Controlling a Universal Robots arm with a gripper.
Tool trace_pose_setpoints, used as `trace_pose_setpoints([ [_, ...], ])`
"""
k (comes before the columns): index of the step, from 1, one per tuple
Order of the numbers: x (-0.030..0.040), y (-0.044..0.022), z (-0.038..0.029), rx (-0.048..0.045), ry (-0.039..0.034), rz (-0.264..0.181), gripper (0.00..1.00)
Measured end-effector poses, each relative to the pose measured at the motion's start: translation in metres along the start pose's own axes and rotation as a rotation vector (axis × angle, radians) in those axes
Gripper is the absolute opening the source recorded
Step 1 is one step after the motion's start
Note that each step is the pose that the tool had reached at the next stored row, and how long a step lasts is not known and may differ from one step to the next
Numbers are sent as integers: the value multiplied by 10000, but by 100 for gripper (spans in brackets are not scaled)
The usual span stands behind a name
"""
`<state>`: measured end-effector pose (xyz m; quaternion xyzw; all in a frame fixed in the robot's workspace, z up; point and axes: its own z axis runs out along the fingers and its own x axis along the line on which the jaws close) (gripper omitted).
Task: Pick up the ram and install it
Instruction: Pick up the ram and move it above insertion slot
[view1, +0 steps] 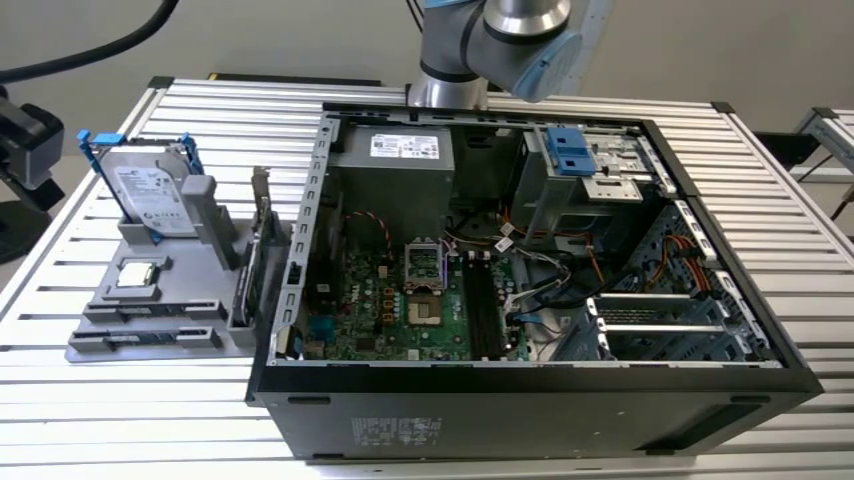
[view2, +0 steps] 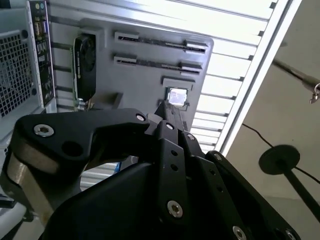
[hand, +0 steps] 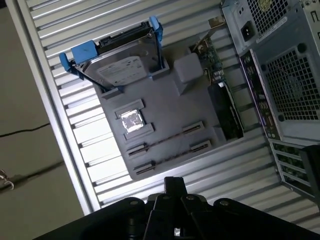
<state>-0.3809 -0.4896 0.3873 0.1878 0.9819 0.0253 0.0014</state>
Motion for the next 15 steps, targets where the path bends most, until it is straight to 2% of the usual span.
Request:
trace_pose_setpoints([
  [15,0,0,0,-6,-44,875,0],
])
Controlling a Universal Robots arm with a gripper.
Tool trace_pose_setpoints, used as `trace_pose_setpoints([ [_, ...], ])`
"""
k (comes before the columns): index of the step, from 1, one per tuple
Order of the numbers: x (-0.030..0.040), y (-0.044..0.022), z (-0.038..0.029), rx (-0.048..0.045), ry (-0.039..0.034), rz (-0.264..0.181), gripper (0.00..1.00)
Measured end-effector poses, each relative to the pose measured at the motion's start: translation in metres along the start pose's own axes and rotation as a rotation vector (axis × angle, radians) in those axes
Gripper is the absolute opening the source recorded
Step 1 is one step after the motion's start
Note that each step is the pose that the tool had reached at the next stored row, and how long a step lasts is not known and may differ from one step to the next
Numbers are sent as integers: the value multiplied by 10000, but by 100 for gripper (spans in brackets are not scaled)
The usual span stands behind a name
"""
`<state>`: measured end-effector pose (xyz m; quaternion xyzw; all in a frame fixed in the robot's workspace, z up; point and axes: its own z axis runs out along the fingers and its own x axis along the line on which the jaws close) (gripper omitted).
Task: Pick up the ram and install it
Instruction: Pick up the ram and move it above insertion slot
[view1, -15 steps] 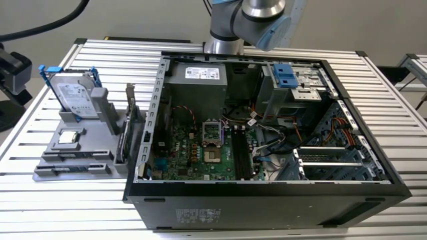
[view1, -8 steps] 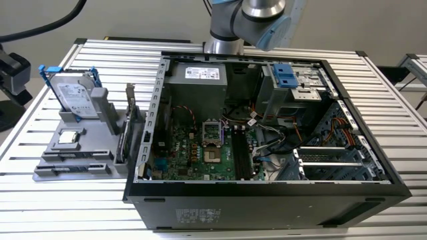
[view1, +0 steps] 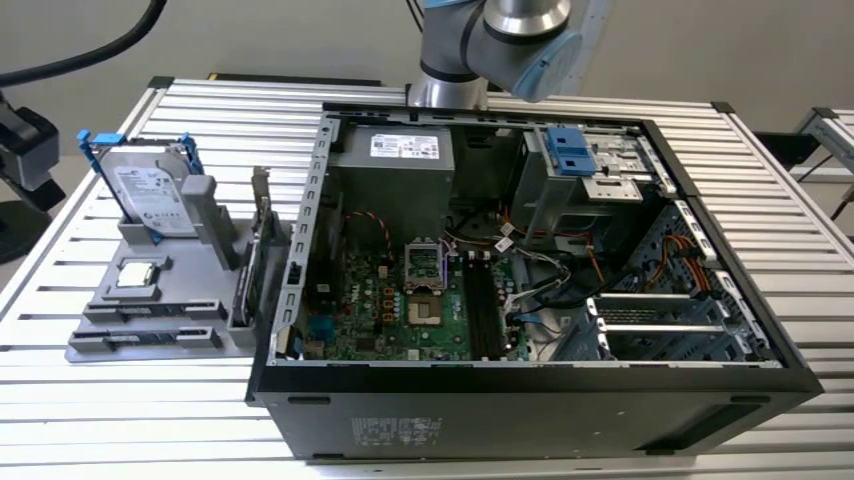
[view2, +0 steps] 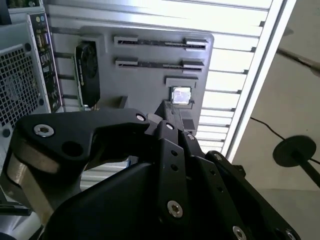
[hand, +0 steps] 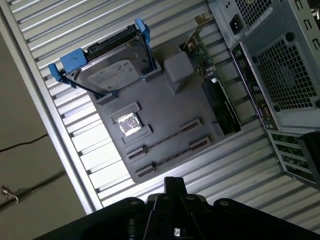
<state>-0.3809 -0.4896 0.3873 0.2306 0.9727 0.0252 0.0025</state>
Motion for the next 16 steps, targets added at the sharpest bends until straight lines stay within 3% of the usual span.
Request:
trace_pose_setpoints([
  [16,0,0,0,-8,-56,1111,0],
])
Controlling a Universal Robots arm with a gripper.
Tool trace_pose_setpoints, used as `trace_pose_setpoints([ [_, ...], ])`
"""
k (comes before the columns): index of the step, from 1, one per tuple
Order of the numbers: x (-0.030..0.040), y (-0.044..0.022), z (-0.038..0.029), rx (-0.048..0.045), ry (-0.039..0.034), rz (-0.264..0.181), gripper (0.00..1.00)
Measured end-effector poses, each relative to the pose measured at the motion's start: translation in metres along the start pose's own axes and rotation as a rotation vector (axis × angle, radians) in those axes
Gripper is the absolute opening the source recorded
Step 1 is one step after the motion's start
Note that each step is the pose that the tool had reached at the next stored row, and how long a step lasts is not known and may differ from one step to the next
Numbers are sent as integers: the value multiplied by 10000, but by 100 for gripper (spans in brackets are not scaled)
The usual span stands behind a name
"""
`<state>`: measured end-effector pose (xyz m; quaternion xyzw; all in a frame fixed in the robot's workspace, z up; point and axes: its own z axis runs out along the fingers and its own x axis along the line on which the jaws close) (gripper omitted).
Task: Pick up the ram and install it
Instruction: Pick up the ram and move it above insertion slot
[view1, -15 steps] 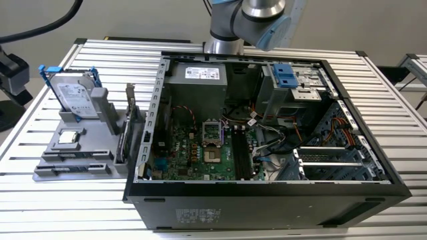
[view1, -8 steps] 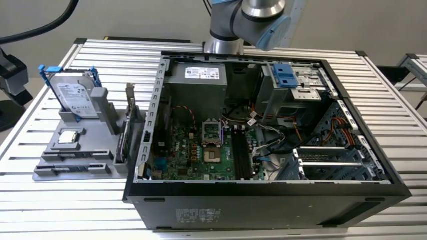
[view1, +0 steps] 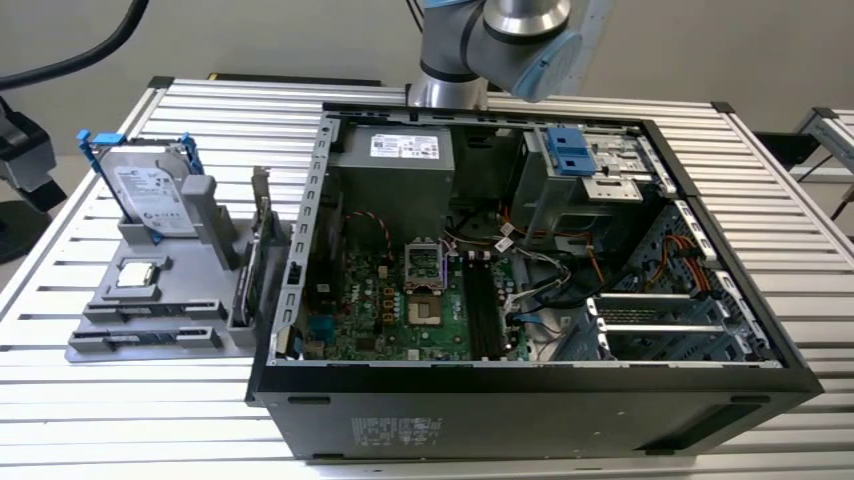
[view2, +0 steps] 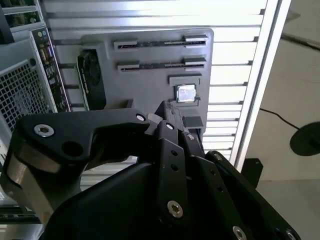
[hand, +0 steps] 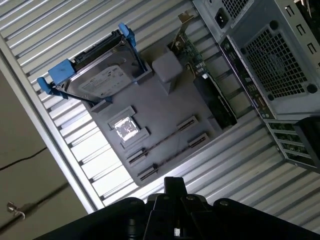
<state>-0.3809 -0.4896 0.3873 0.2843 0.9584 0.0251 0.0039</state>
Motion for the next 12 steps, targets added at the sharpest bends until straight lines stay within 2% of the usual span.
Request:
trace_pose_setpoints([
  [12,0,0,0,-5,-38,759,0],
])
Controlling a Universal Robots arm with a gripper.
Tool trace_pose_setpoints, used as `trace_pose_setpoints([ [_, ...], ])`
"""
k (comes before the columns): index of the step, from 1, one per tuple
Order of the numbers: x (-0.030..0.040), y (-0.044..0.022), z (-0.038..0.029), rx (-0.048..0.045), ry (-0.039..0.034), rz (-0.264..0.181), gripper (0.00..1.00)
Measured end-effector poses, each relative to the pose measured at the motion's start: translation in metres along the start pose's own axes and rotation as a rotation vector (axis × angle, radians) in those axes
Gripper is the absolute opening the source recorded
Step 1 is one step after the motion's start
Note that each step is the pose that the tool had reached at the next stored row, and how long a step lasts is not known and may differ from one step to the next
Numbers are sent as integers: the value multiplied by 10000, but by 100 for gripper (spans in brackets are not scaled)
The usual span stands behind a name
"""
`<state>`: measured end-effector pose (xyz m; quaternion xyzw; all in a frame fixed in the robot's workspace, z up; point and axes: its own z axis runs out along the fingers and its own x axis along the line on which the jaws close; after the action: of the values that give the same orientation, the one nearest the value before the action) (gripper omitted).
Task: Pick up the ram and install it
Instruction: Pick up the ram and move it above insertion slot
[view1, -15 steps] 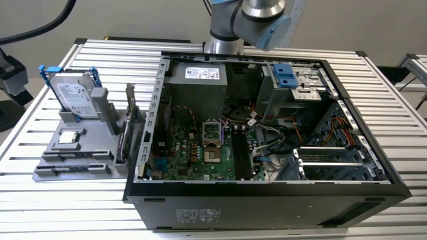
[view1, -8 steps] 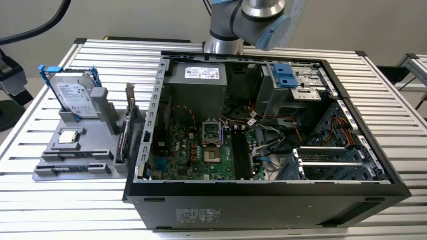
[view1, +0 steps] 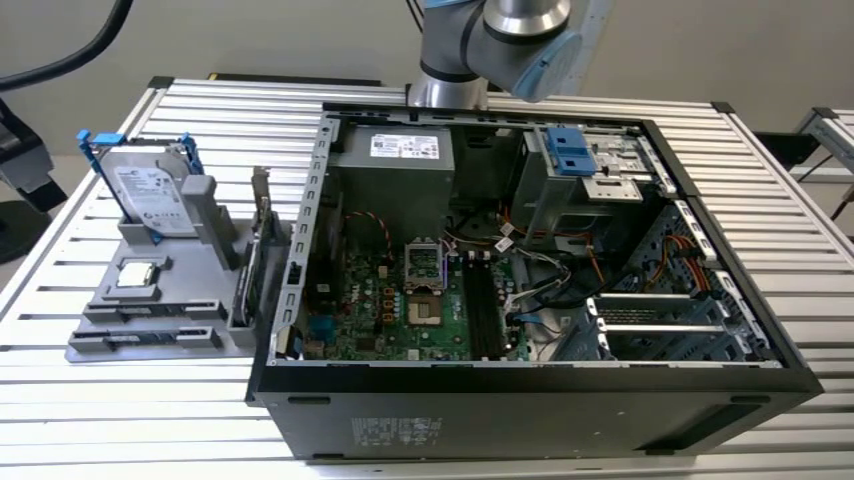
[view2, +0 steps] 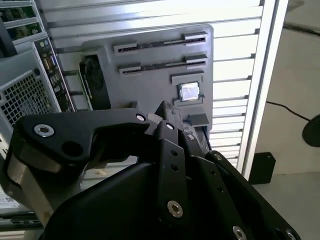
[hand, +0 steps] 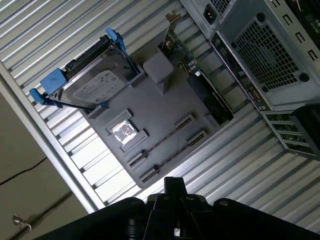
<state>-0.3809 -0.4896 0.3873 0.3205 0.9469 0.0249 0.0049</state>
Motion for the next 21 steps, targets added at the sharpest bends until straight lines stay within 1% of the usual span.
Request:
trace_pose_setpoints([
  [21,0,0,0,-9,-62,1227,0],
])
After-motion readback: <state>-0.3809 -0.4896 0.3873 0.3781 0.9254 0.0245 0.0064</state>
